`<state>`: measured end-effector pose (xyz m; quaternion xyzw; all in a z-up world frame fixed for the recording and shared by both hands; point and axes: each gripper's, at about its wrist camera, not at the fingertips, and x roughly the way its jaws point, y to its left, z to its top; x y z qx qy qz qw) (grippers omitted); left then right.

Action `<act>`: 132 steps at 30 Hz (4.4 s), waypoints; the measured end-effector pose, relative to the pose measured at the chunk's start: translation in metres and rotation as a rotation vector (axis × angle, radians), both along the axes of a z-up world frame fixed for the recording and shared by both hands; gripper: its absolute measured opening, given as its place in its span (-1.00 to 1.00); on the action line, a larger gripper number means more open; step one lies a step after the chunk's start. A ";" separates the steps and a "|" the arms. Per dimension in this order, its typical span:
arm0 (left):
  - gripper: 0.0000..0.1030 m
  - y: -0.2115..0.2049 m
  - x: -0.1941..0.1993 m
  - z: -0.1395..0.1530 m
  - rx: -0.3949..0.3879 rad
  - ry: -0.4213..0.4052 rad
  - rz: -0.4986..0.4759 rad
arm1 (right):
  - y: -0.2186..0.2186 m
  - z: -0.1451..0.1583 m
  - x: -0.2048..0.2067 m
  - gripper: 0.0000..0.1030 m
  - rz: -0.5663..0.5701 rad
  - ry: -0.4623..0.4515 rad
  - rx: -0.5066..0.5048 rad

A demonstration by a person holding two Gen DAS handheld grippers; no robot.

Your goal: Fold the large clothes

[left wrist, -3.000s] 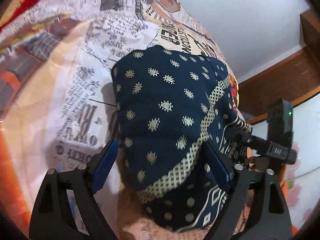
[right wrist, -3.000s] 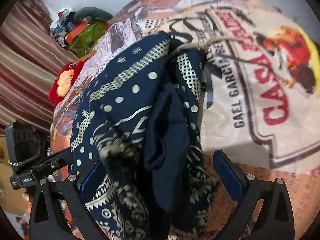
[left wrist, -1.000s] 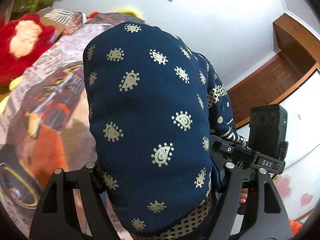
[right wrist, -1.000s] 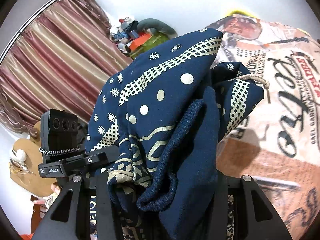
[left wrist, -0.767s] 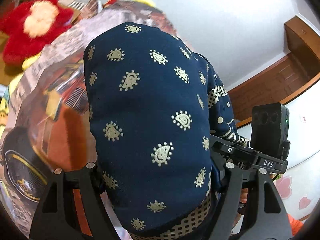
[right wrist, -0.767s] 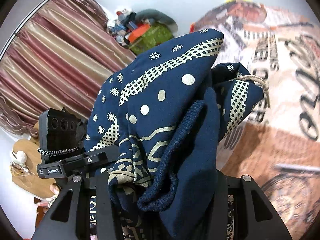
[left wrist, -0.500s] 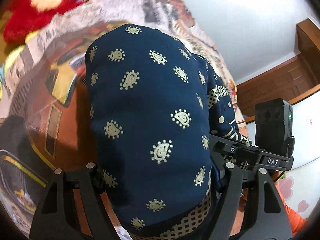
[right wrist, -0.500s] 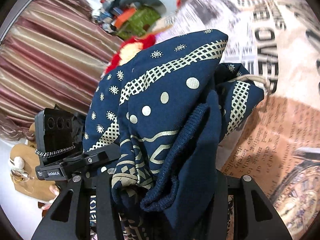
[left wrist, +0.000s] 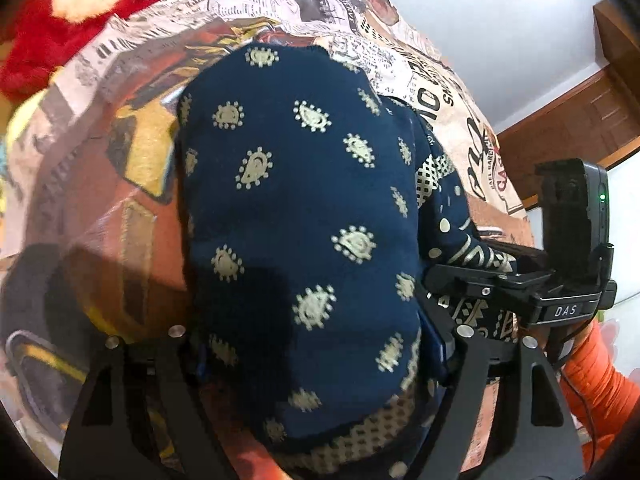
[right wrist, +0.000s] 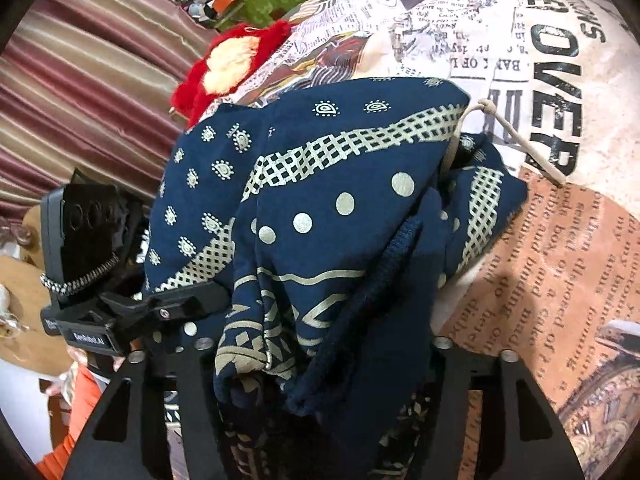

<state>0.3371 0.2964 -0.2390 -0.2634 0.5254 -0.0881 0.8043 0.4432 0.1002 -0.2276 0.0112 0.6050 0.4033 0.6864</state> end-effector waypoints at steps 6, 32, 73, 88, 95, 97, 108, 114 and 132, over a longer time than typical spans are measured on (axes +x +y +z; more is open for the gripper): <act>0.52 -0.003 -0.026 0.029 0.140 -0.039 0.024 | -0.005 0.023 -0.012 0.39 0.027 -0.110 -0.080; 0.73 -0.035 -0.121 0.066 0.341 -0.174 0.078 | -0.067 0.041 -0.054 0.89 0.232 -0.225 -0.241; 0.73 -0.136 -0.228 0.272 0.571 -0.680 0.357 | -0.140 0.280 -0.175 0.88 -0.157 -0.759 0.341; 0.73 -0.203 -0.318 0.291 0.660 -0.899 0.475 | -0.190 0.316 -0.316 0.89 -0.249 -1.106 0.440; 0.73 -0.205 -0.321 0.277 0.668 -0.860 0.474 | -0.191 0.297 -0.329 0.89 -0.251 -1.063 0.383; 0.73 -0.204 -0.320 0.275 0.660 -0.853 0.475 | -0.190 0.292 -0.327 0.89 -0.251 -1.036 0.370; 0.73 -0.196 -0.314 0.260 0.628 -0.806 0.480 | -0.190 0.282 -0.318 0.89 -0.268 -1.000 0.341; 0.73 -0.192 -0.308 0.256 0.628 -0.793 0.471 | -0.188 0.279 -0.312 0.89 -0.269 -0.982 0.334; 0.73 -0.188 -0.305 0.254 0.610 -0.784 0.472 | -0.186 0.280 -0.312 0.89 -0.270 -0.982 0.331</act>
